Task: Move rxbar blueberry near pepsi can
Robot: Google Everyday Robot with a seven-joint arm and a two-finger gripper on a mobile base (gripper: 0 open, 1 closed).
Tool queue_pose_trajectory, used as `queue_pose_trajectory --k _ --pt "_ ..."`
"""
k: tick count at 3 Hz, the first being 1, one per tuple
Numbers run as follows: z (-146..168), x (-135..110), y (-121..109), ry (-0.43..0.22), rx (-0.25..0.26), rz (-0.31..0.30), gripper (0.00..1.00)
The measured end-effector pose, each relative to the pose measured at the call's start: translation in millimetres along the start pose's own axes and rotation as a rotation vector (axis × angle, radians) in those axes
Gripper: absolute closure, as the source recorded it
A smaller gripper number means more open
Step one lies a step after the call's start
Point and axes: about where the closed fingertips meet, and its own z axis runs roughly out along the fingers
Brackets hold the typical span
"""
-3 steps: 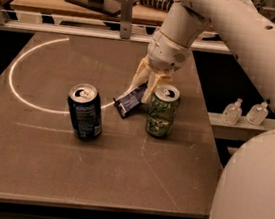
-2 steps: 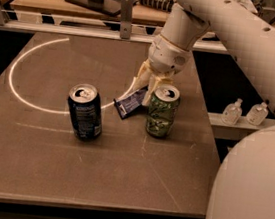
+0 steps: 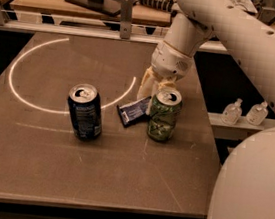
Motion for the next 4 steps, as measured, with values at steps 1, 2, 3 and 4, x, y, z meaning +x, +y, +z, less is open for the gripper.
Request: queue_pose_trajectory --k 1,2,3,4 --pt "-0.5 0.7 4.9 -0.014 -0.005 0.026 0.16" --pt "-6.9 -2.7 7.9 -0.033 0.006 0.035 0.00" --pt "-40.7 -8.9 -7.2 -0.062 0.141 0.030 0.00" --pt "-94.7 -13.2 -20.3 -0.065 0.372 0.005 0.00"
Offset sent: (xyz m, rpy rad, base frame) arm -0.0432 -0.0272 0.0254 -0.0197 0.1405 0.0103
